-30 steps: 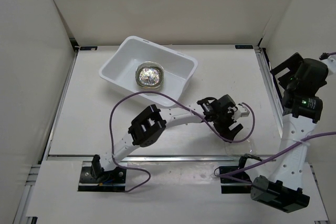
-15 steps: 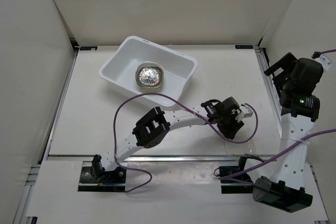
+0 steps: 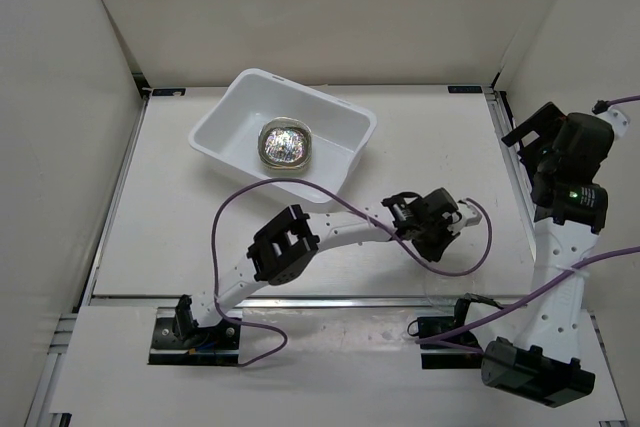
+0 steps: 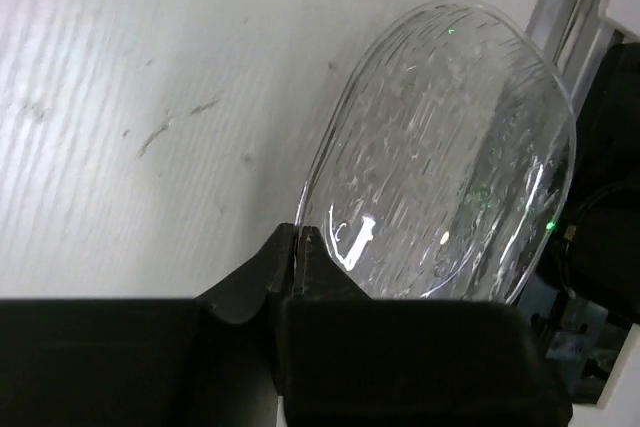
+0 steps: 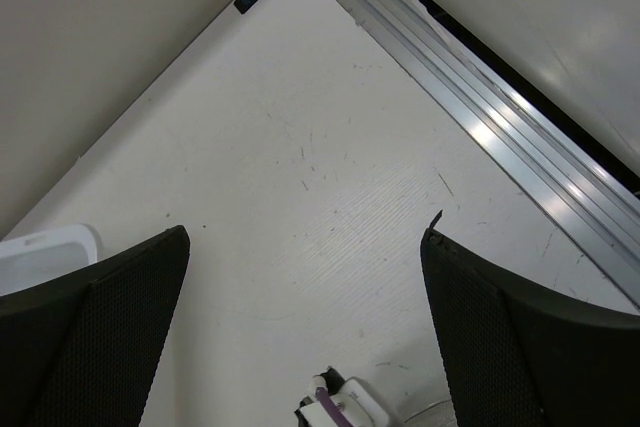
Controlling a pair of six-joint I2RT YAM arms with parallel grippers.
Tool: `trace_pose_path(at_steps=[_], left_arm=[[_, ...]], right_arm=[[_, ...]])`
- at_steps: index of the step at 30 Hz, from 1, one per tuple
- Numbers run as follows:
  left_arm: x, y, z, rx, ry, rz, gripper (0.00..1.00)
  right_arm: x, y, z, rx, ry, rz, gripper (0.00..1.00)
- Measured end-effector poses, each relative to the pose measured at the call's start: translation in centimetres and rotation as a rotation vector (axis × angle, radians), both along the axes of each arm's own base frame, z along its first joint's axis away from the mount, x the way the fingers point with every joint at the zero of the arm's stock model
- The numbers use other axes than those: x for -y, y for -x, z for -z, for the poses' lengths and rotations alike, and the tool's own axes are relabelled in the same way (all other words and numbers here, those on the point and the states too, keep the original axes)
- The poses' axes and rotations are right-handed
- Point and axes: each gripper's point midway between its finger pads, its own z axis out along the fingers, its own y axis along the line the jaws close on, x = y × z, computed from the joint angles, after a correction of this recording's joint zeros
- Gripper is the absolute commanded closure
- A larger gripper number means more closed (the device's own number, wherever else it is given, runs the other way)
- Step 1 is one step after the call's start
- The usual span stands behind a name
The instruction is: Place the plates into the plastic bin on the countertop
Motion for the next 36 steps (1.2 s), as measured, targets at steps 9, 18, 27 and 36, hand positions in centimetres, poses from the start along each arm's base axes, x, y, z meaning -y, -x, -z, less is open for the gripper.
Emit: trace_pose_path(at_steps=[9,18,27,36], left_arm=[[-10.4,-13.9,-11.5,0.145,0.067,-0.367,0.90],[-27.8,-25.4,-29.1,0.399,0.318,-0.818,0.90],[-40.7,-28.8,-21.3,0.328,0.126,-1.126,0.90],[-47.1,-28.1,-11.7,0.154,0.041,-1.265,0.90]], right_arm=[[-0.5,-0.9,-0.1,0.033,0.003,-0.041,0.01],[-1.4,-5.0,3.2,-0.024,-0.022,-0.160,0.01],[-7.5,-9.8,8.1,-0.122,0.017,-0.379,0.01],[-8.5,-11.9,11.9,-0.225,0.043,-0.395,0.01]])
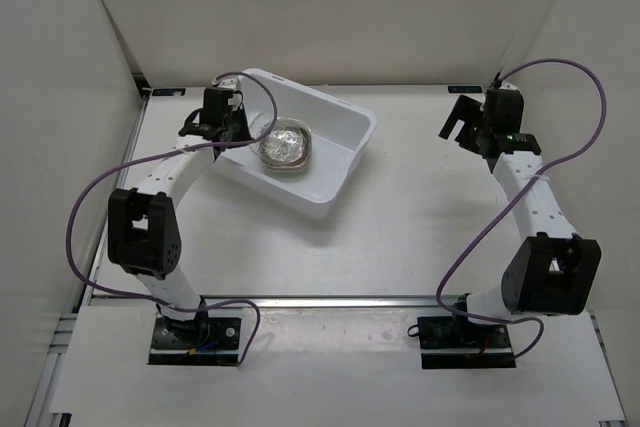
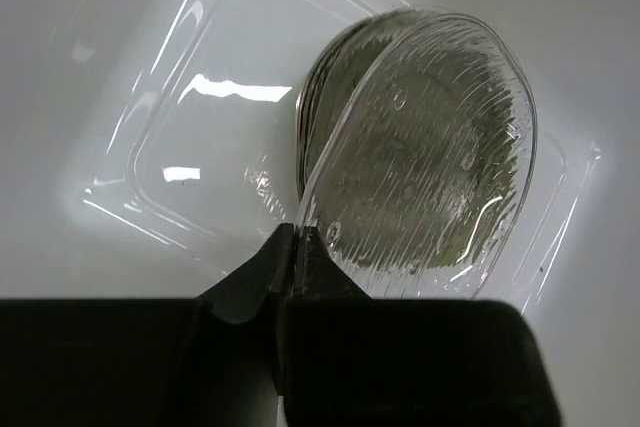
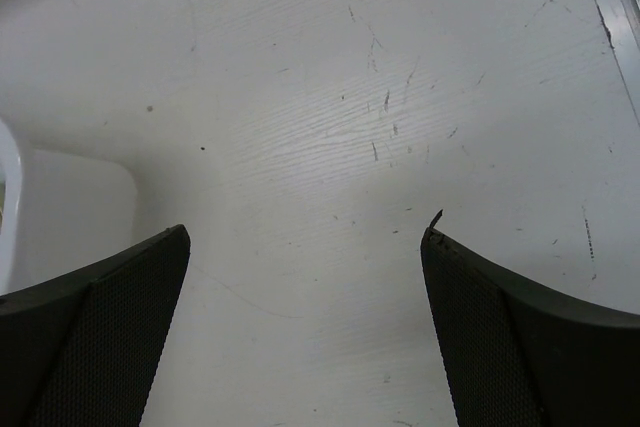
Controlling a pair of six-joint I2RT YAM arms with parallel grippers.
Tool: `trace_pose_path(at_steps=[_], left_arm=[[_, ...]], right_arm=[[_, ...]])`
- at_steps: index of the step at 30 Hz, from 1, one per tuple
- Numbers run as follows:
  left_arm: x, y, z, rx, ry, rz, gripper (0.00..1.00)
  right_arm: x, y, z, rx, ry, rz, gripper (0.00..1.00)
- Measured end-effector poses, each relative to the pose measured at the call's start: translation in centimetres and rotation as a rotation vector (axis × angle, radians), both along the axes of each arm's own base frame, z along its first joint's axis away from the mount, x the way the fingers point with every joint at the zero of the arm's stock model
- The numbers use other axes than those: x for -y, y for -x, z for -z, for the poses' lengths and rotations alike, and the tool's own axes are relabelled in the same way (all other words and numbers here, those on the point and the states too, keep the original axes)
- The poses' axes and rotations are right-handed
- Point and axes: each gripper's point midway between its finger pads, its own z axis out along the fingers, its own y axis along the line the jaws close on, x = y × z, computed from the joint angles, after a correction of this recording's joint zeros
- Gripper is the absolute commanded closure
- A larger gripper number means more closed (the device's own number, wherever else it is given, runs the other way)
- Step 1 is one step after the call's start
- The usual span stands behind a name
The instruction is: Place the plates into the plastic bin on the countertop
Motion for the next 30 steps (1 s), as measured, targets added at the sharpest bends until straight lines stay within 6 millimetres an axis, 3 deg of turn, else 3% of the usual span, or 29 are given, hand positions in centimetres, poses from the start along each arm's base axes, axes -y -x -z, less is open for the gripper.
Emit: trace_pose_path(at_steps=[6,13,15,17,19,20,21,26,30], left_arm=[[0.6,-2.2,-0.2,0.066,0.047,0.003,0.87],[1.2,-3.2,4.4,-0.008,0.057,0.009,0.90],[1.2,-3.2,5.0,-0.021,0.055,0.008,0.85],[1.2,-3.3,4.8,-0.016,0.057,0.006,0.72],[1.2,-3.4,4.5,-0.006,0.056,0.005,0.50],[1.2,-3.5,4.4,-0.001,0.054,0.005,0.33],[1.1,-3.5,4.4,0.001,0.056,0.001,0.01],[1.1,-3.5,4.0,0.006,0.056,-0.005,0.01],[0.7,-3.1,1.6,0.045,0.045,-0.008,0.01]], right_arm=[[-1.0,-0.6,-0.7,0.013,0.018,-0.020,0.01],[-0.8,-0.6,-1.0,0.010,0.034,-0.007,0.01],[-0.7,-0.5,-0.9,0.005,0.038,-0.002,0.01],[-0.6,-0.4,-0.9,0.003,0.042,0.003,0.01],[-0.5,-0.3,-1.0,0.003,0.045,0.008,0.01],[-0.5,-0.1,-1.1,0.004,0.047,0.009,0.01],[-0.5,0.0,-1.2,0.004,0.047,0.010,0.01],[-0.5,0.6,-2.0,0.014,0.053,0.009,0.01],[-0.8,1.2,-2.6,0.024,0.063,-0.007,0.01]])
